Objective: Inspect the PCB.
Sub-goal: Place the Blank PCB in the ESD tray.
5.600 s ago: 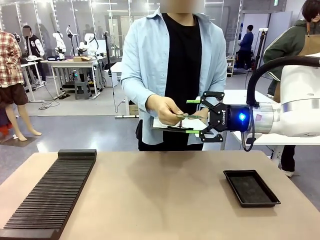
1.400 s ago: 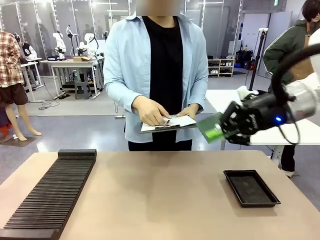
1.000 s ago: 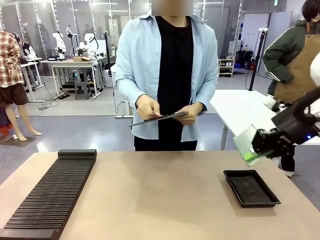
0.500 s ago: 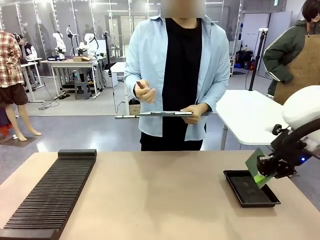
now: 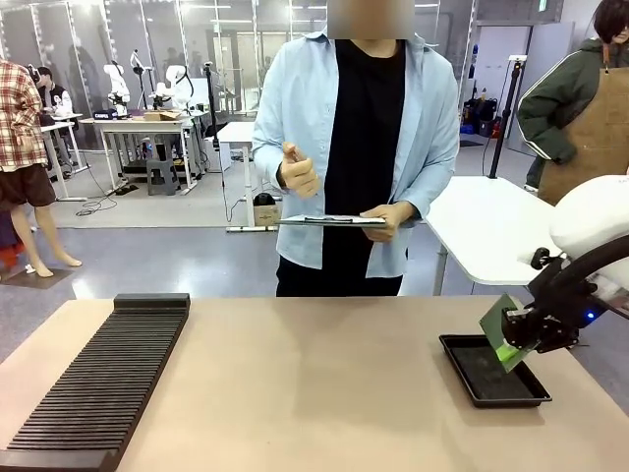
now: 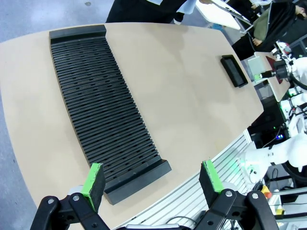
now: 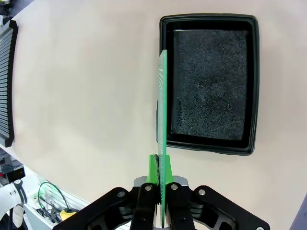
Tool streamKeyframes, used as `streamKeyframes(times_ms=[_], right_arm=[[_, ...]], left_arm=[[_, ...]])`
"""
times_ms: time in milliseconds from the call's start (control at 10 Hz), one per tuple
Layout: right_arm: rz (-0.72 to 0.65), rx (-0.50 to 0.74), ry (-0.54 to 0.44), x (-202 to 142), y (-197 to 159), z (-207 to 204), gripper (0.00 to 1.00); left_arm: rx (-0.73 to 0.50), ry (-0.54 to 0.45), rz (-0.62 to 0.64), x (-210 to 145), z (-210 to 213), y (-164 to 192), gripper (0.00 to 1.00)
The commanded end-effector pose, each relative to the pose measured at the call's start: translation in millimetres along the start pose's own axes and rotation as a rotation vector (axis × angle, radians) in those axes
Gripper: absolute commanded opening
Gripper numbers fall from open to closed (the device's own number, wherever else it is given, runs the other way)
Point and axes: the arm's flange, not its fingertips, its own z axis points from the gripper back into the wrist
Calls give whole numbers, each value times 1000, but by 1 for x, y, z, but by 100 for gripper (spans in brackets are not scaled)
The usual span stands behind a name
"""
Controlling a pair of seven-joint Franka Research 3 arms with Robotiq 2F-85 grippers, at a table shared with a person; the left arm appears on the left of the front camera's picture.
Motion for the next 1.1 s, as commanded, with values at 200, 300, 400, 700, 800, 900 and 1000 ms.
streamKeyframes(times_ms=[200, 300, 400, 700, 800, 900, 1000], right_arm=[[23, -45, 56, 20, -6, -27, 3], [24, -67, 62, 29, -9, -38, 3], [33, -81, 77, 35, -9, -50, 3], [36, -77, 112, 45, -10, -73, 3], [36, -75, 117, 48, -9, -79, 3], [36, -80, 131, 52, -9, -88, 3], [22, -104, 129, 55, -9, -94, 3]], left_arm=[[20, 11, 8, 0, 0, -2, 100], [20, 11, 8, 0, 0, -2, 100], [20, 11, 8, 0, 0, -2, 100], [20, 11, 8, 0, 0, -2, 100], [20, 11, 8, 0, 0, -2, 100], [20, 11, 8, 0, 0, -2, 100], [20, 11, 8, 0, 0, -2, 100]])
